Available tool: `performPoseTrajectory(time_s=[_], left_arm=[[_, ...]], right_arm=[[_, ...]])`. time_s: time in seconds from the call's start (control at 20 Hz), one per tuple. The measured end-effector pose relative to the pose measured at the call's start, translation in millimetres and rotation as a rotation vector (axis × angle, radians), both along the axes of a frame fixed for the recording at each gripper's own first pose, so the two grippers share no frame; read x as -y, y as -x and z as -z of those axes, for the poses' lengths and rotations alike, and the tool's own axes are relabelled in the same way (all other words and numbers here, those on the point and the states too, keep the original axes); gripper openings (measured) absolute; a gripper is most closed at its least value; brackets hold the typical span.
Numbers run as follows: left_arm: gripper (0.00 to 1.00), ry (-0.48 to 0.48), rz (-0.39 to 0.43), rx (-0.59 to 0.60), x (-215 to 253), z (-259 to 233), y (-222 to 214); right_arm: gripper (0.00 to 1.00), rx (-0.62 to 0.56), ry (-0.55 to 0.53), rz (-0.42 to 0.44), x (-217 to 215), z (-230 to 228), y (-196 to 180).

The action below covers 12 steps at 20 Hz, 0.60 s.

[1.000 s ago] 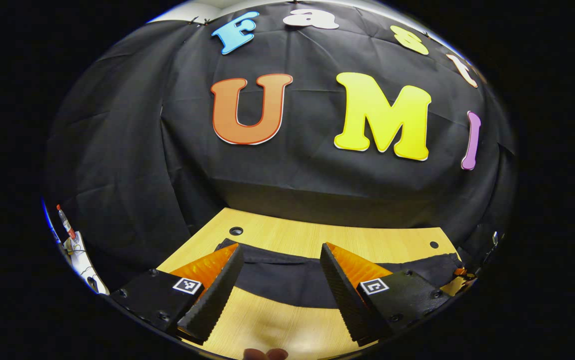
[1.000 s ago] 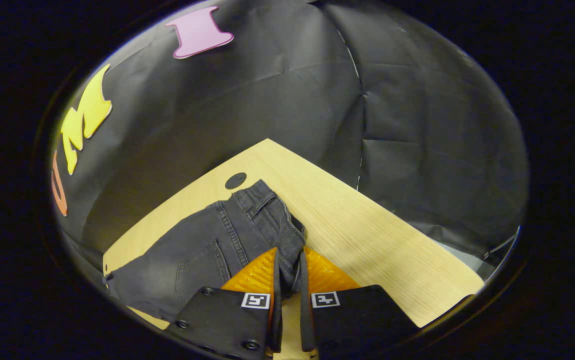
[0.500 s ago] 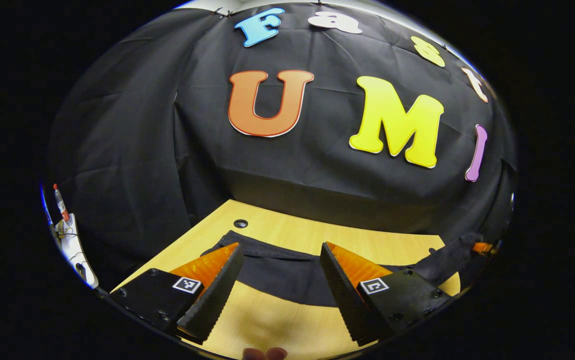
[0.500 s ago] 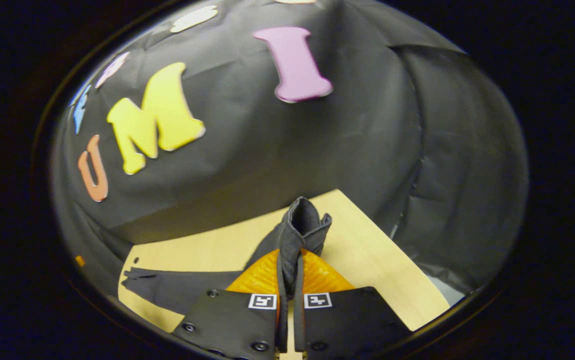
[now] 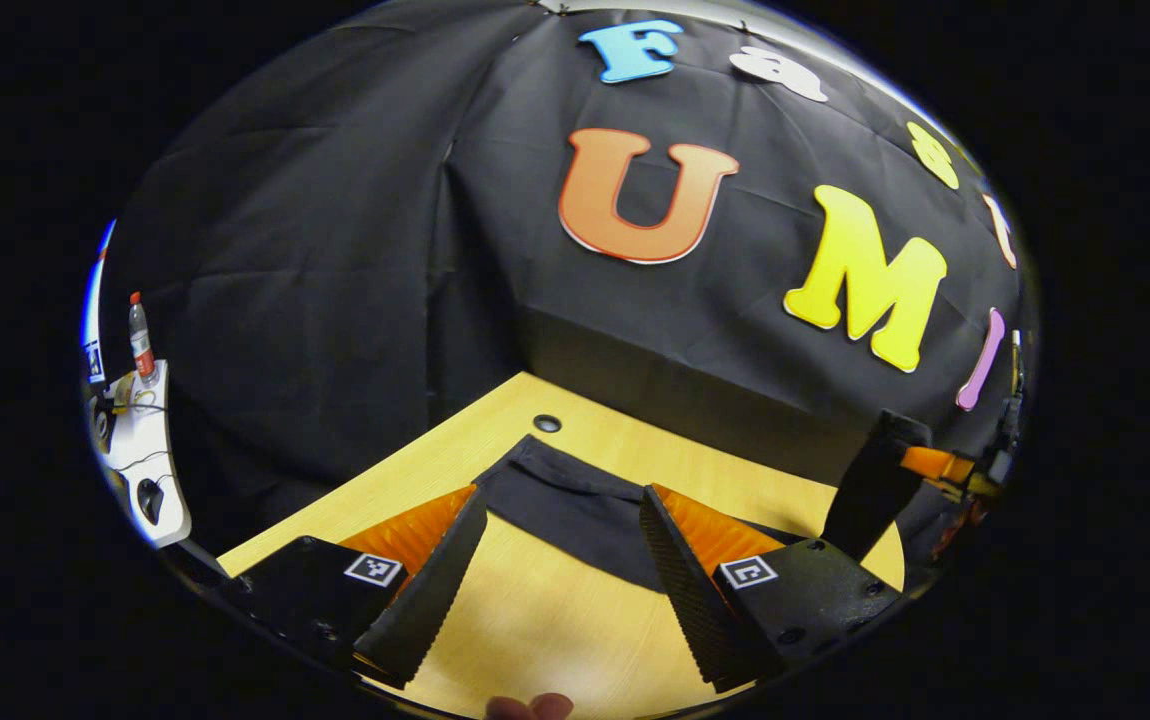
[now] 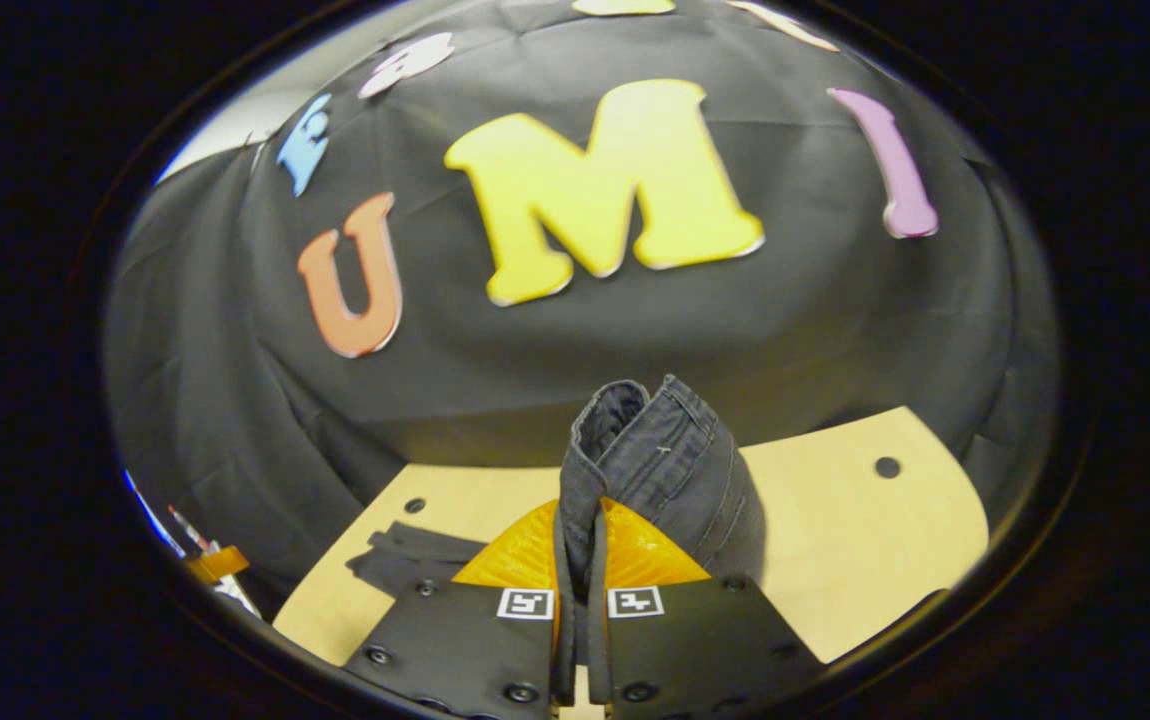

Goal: Grasp the waist and the cuffs of the jeans and fold them to make the two legs overlap; first hold the waist and fold one-third of the jeans toward the cuffs, then hold the cuffs and fold the remaining one-third in the same direction to finish folding.

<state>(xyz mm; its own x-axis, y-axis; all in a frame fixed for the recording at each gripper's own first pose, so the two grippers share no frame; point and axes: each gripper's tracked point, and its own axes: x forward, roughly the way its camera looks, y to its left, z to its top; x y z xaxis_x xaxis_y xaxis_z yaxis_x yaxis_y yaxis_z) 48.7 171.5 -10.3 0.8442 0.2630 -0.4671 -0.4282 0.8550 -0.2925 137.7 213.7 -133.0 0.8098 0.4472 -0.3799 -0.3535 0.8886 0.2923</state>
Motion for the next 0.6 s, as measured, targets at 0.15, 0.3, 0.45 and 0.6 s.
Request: performPoseTrajectory(time_s=[0.15,0.3,0.45,0.6], left_arm=[[0.99,0.024,-0.052,-0.051,-22.1,15.8,31.0],[0.99,0.060,-0.103,-0.082,-37.8,28.8,54.3],[0.99,0.099,-0.135,-0.092,-48.6,39.7,64.5],[0.99,0.141,-0.137,-0.086,-52.8,47.5,61.9]], right_arm=[[0.05,-0.039,0.112,-0.124,-69.0,81.4,10.3],[0.10,-0.103,0.262,-0.201,-103.1,156.4,23.0],[0.05,-0.151,0.339,-0.230,-106.2,187.7,23.8],[0.25,-0.168,0.296,-0.249,-109.3,181.1,21.8]])
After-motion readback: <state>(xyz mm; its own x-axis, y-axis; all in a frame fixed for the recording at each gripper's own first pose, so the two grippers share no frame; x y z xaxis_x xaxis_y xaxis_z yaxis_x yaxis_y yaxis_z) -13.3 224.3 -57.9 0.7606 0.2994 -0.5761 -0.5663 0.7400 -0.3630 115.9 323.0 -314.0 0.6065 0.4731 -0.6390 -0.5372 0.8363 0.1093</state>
